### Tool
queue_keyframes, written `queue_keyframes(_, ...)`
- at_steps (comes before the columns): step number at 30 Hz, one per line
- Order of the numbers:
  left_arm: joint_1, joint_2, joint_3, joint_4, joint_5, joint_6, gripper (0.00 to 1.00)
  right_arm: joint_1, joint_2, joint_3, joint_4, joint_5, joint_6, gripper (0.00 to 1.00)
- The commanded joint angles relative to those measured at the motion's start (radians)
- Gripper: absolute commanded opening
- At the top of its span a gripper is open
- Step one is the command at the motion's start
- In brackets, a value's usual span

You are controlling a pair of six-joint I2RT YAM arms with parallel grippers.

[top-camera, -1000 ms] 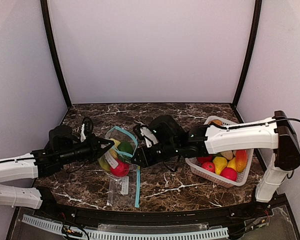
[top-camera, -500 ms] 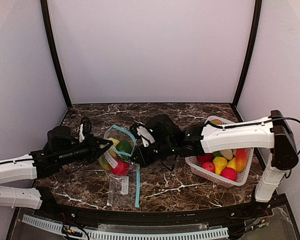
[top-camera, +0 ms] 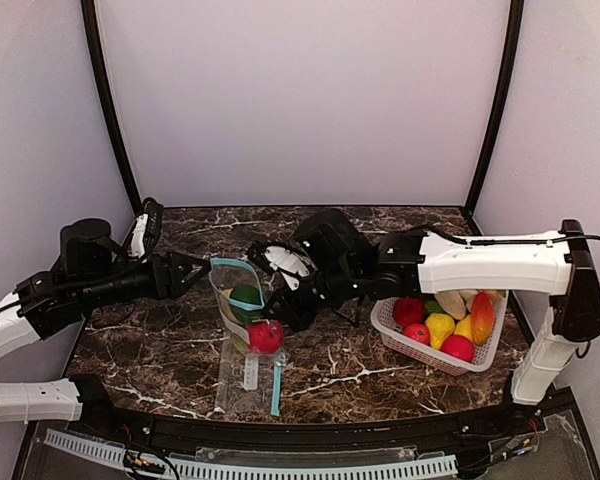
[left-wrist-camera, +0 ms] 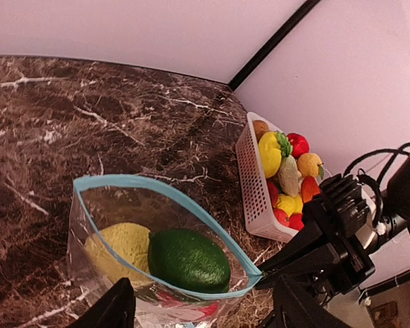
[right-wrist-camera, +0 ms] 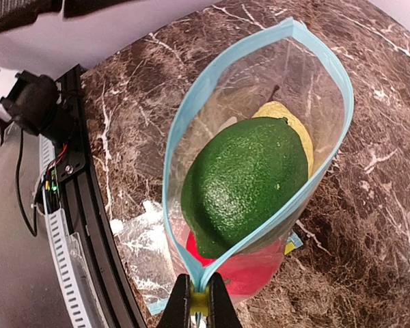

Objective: Place the food in the zip-top bag and seal the zipper
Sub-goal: Pass from the left arm to the right

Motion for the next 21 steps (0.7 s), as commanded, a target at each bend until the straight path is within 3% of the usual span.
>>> queue_keyframes(1,0.005,0.035,0.115,-0.119,0.178,0.442,0.74,0.029,-0.05,0.048,-0.061,-0.046,-0.118,0.0)
queue_keyframes(4,0.006,0.119,0.174,-0.125,0.347,0.639,0.76,0.03,-0.059,0.044,-0.082,-0.029,-0.145,0.0)
queue_keyframes(8,0.004,0.212,0.188,-0.067,0.502,0.755,0.77,0.03,-0.075,0.028,-0.08,-0.038,-0.162,0.0)
queue_keyframes(15,0.002,0.303,0.122,0.183,0.67,0.826,0.77,0.027,-0.13,-0.066,-0.013,-0.056,-0.181,0.0)
queue_keyframes(21,0.001,0.381,0.17,0.134,0.759,0.851,0.66,0.018,-0.14,-0.088,0.001,-0.058,-0.173,0.0)
